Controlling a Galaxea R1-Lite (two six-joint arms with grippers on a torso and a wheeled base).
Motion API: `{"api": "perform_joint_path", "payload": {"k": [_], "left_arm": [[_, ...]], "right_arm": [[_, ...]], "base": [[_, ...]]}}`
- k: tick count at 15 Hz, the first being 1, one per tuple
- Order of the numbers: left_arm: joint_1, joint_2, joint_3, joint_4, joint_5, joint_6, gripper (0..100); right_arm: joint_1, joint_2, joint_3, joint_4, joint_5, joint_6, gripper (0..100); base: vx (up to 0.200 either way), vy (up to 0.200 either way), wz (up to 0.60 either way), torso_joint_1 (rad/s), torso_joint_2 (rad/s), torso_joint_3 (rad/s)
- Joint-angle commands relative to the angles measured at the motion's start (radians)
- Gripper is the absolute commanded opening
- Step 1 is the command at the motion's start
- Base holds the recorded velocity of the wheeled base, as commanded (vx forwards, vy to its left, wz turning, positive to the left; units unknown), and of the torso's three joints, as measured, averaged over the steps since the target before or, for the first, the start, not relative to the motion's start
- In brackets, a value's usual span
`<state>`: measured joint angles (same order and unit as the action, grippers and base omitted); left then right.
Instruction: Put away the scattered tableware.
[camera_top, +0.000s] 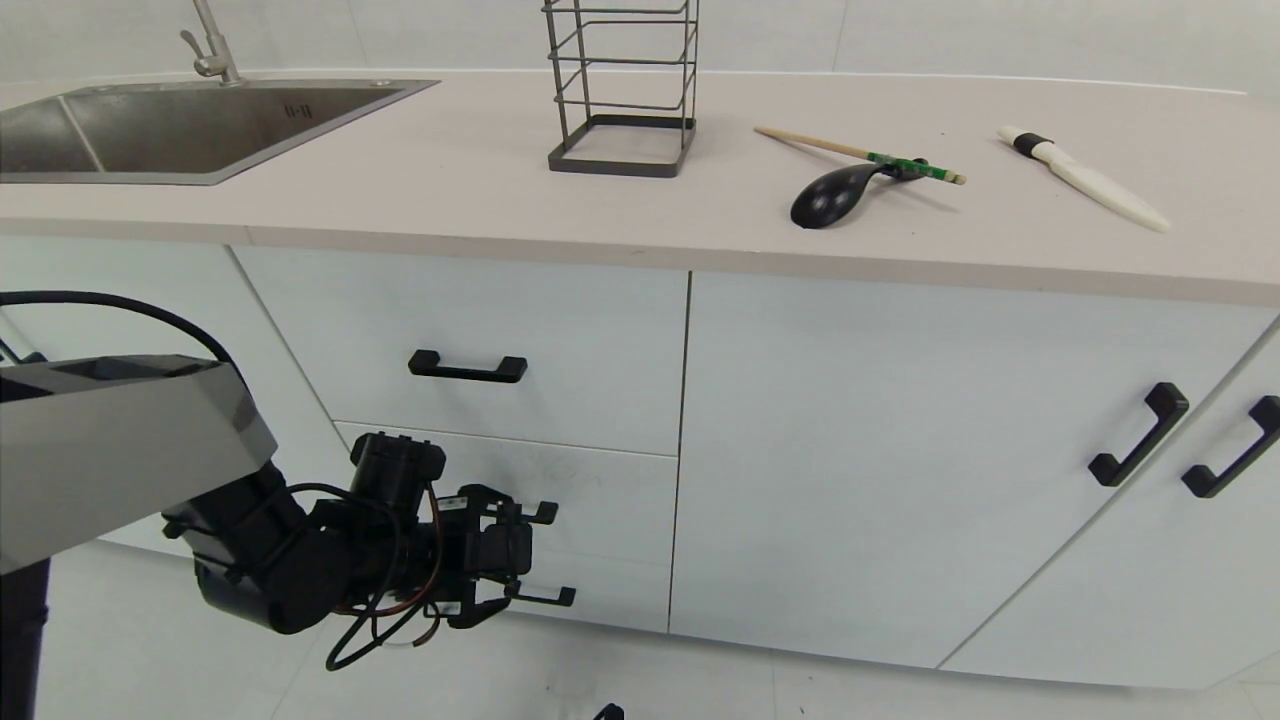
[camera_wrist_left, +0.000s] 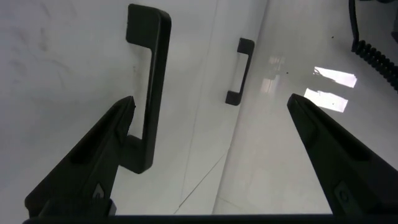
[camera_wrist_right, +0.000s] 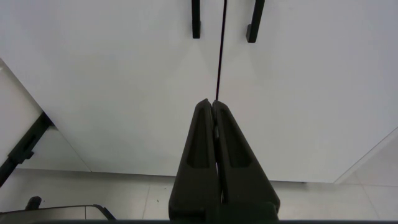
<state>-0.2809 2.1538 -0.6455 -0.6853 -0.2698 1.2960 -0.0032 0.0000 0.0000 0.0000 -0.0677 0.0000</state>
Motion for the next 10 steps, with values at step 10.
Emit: {"api": "perform_joint_path", "payload": {"k": [10], "left_arm": [[0.005, 0.023, 0.116, -0.034, 0.001, -0.004, 100]], "right_arm": [[0.0, 0.002, 0.0, 0.0, 0.0, -0.002, 0]], "base": [[0.0, 0.0, 0.0, 0.0, 0.0, 0.0]]}}
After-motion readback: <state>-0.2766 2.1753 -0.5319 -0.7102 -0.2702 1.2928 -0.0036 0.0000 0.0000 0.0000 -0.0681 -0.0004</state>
